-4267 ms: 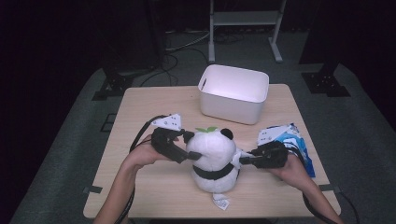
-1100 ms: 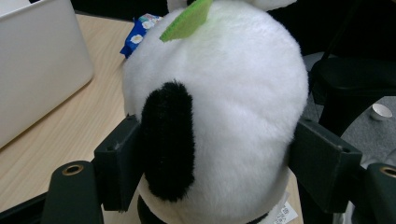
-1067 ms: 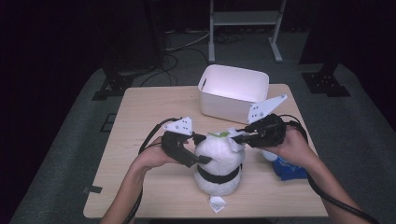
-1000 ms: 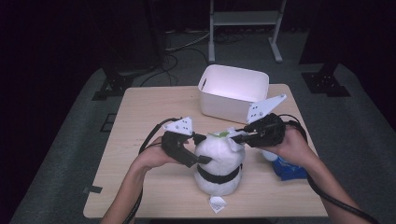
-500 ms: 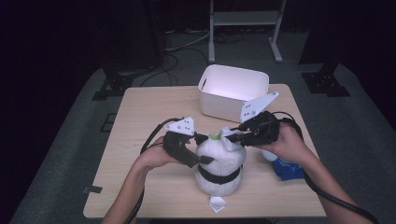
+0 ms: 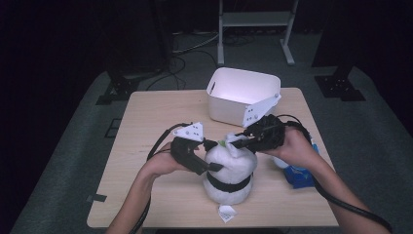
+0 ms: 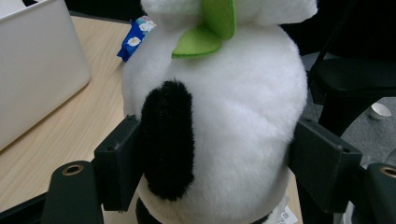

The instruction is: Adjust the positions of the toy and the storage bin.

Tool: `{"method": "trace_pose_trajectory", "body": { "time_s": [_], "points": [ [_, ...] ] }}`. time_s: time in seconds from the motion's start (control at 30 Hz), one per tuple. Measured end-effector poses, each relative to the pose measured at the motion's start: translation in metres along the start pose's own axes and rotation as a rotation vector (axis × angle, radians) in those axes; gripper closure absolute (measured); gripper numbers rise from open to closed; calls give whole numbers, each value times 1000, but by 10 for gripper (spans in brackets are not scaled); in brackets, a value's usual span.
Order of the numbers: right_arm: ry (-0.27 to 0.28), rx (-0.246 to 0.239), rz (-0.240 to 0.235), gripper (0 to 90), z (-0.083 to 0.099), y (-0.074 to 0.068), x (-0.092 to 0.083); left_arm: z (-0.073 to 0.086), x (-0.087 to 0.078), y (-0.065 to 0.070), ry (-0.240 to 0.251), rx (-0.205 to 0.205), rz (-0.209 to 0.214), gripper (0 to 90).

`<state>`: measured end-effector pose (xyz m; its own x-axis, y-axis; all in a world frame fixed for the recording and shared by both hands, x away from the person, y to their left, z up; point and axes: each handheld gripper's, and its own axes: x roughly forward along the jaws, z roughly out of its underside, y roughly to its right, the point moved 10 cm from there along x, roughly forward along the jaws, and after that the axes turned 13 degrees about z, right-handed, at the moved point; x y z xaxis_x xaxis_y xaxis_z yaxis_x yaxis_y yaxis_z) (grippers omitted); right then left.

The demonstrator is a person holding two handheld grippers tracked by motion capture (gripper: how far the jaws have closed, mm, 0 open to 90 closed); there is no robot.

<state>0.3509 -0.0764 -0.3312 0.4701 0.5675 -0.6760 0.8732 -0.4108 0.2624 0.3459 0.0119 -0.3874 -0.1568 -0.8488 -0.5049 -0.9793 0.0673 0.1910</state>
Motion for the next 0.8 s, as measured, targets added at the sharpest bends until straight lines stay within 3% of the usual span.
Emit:
{"method": "trace_pose_trajectory", "body": {
  "time_s": [0.8],
  "points": [
    [-30, -43, 4, 781, -12, -3, 9, -3, 4, 0, -4, 2, 7, 239]
  ]
}}
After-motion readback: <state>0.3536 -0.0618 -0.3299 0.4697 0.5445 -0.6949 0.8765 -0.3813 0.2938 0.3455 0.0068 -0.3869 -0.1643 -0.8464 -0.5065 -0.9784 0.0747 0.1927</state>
